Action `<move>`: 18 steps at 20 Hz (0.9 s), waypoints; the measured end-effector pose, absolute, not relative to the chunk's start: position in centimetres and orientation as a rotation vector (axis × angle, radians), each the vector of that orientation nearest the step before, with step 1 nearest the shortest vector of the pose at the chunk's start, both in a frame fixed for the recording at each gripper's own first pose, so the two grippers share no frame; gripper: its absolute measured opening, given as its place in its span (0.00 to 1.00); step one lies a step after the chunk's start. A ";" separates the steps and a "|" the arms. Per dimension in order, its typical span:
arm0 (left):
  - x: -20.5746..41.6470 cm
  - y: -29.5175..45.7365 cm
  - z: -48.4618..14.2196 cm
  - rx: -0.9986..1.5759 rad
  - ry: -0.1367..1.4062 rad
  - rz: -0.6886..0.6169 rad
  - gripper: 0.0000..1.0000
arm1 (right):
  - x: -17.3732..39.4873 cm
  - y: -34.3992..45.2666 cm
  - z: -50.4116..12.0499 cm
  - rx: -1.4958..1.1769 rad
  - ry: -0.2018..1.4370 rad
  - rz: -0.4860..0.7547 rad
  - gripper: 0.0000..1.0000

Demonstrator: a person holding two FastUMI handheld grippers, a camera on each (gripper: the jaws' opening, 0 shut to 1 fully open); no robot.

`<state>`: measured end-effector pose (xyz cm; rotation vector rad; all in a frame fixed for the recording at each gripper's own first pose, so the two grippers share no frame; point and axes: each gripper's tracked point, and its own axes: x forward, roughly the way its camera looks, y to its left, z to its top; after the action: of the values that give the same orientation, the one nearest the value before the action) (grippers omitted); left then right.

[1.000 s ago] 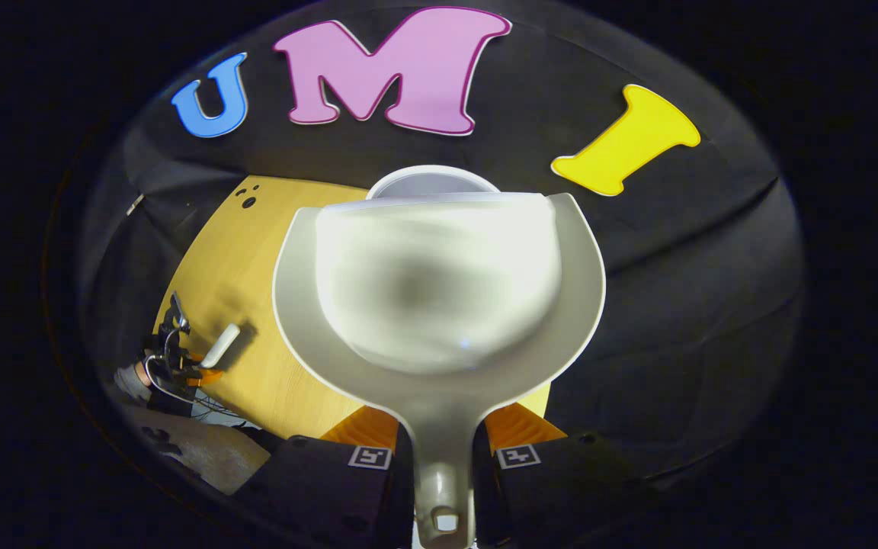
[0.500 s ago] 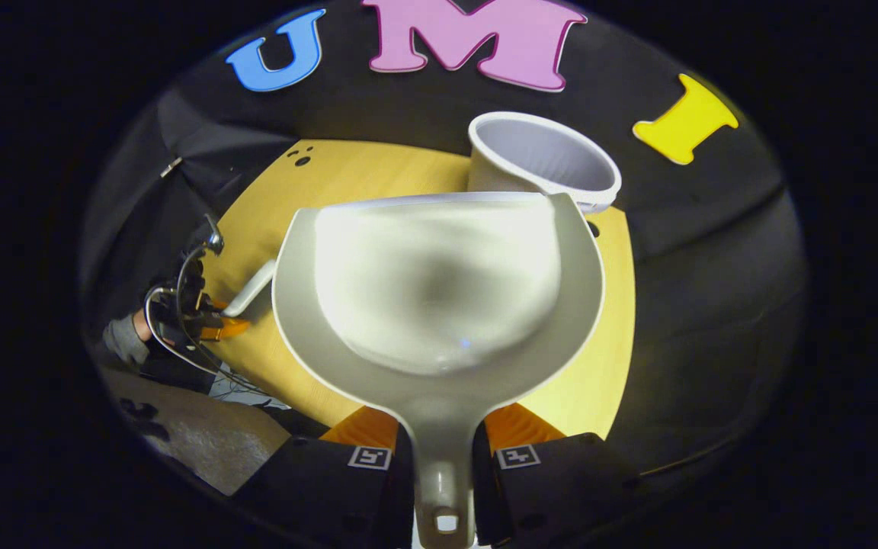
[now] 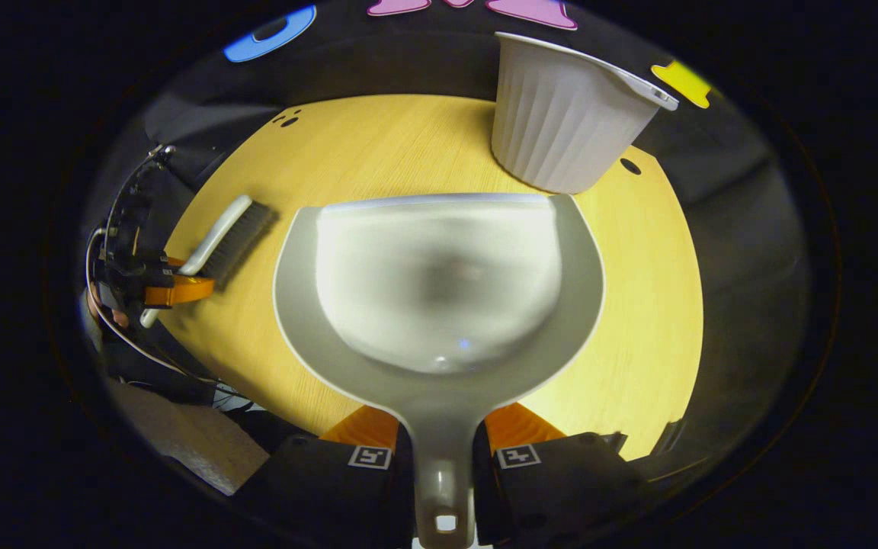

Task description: Pick up the small broom and dustpan from the desktop, sweep the trash into the dustpan with the broom, and then empty the trash into the garbage bin.

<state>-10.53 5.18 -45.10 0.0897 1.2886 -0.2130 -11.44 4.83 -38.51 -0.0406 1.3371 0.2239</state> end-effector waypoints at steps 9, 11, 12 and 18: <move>-10.7 4.9 -46.2 0.132 1.342 -0.226 0.25 | -12.3 6.3 -44.4 -0.107 1.354 0.245 0.35; -10.9 4.5 -45.8 0.152 1.337 -0.222 0.26 | -12.3 6.4 -44.9 -0.097 1.359 0.235 0.36; -11.0 4.2 -45.9 0.163 1.338 -0.223 0.26 | -12.3 6.5 -45.2 -0.090 1.362 0.231 0.40; -11.1 3.8 -45.8 0.192 1.346 -0.234 0.26 | -12.7 6.9 -45.9 -0.029 1.378 0.228 0.37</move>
<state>-11.10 3.78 -45.80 0.1923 1.3462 -0.2340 -12.75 6.94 -45.95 -0.0295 1.3785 0.2281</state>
